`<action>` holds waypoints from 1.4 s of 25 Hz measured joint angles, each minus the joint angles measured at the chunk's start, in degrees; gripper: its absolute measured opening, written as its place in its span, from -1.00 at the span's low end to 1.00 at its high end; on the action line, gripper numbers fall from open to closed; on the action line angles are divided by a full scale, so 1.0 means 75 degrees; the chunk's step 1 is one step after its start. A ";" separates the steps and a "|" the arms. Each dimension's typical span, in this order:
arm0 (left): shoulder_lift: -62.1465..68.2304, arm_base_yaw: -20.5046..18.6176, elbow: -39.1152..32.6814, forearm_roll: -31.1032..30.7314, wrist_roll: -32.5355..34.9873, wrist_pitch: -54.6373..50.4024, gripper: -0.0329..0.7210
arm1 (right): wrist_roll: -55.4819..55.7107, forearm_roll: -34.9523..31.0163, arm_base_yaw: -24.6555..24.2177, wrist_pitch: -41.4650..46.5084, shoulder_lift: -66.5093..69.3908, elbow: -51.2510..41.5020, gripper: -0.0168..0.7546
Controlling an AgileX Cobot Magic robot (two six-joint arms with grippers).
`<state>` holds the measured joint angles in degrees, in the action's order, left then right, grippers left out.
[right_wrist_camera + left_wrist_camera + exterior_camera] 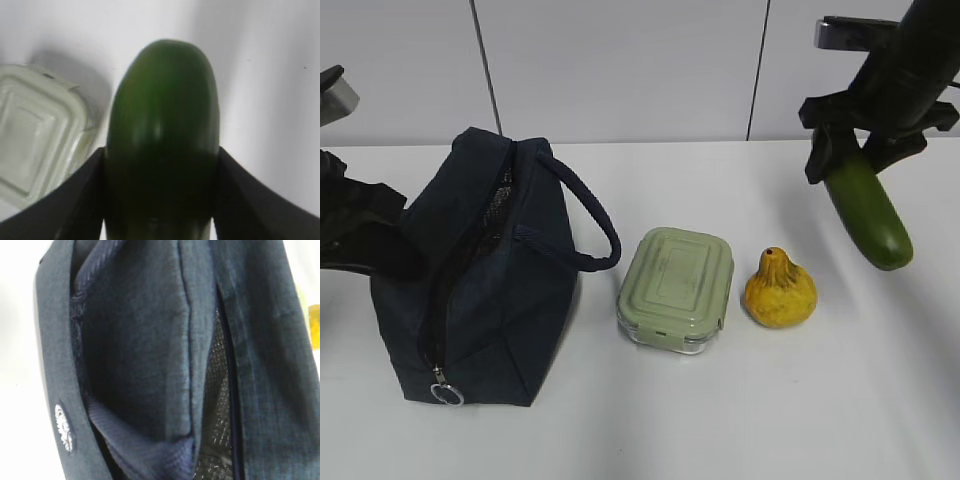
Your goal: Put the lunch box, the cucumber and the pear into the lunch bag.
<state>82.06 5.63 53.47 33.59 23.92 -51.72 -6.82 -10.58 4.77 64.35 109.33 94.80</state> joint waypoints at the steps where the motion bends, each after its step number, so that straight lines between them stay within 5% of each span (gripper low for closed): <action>1: 0.0000 0.0000 0.0000 0.0007 0.0000 0.0000 -0.91 | -0.0053 -0.0114 0.0056 0.0000 -0.0062 0.0000 0.13; 12: 0.0000 0.0000 0.0000 0.0225 0.0000 -0.0005 -0.91 | -0.1255 -0.3209 0.1513 -0.0418 -0.0297 0.0247 0.13; 23: 0.0000 0.0000 0.0000 0.0437 0.0000 0.0001 -0.91 | -0.3283 -0.6126 0.3377 -0.3639 -0.0280 0.0265 0.13; 29: 0.0000 0.0000 0.0000 0.0613 0.0000 0.0001 -0.91 | -0.4489 -0.7736 0.3862 -0.4521 0.0310 0.0336 0.13; 35: 0.0000 0.0000 0.0000 0.0622 0.0000 0.0009 -0.91 | -0.4720 -0.8064 0.3910 -0.4830 0.1009 0.0349 0.13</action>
<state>82.06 5.63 53.47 38.26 23.92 -51.66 -42.22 -71.06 34.10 28.13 116.89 97.42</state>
